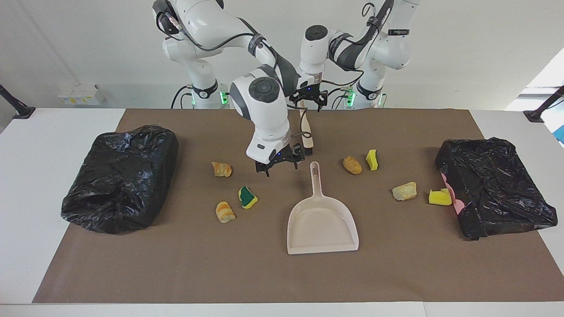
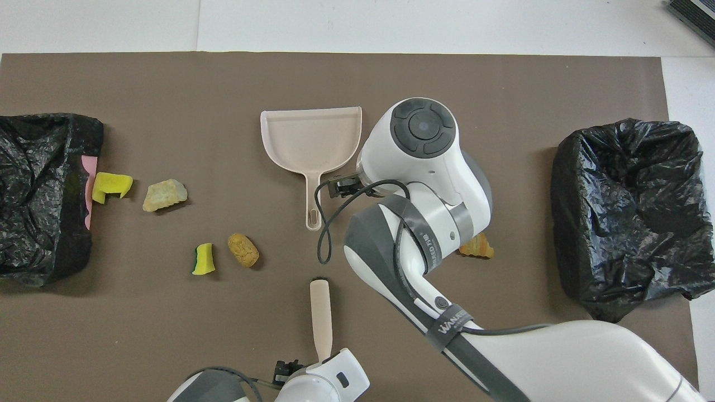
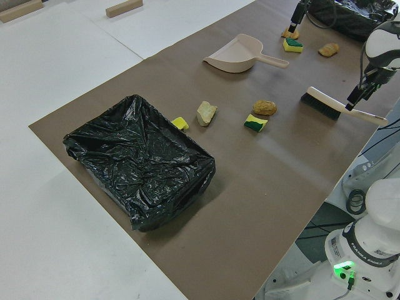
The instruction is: Sweep and dump trash in bin
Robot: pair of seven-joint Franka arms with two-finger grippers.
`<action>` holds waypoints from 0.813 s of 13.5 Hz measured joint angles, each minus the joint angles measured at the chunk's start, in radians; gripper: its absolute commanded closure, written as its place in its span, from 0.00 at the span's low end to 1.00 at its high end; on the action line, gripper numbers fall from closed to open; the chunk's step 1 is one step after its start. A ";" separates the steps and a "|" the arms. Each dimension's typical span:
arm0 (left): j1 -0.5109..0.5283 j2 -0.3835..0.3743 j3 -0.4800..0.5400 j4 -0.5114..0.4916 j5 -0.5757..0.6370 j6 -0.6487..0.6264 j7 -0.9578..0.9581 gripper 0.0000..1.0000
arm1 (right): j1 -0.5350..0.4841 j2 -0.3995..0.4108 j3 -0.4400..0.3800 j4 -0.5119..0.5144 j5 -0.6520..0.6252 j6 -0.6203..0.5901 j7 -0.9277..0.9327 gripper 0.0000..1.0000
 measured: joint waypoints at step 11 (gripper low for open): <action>-0.057 0.045 0.008 -0.017 0.000 -0.005 -0.127 1.00 | 0.145 0.206 -0.003 0.162 -0.153 0.047 0.280 0.28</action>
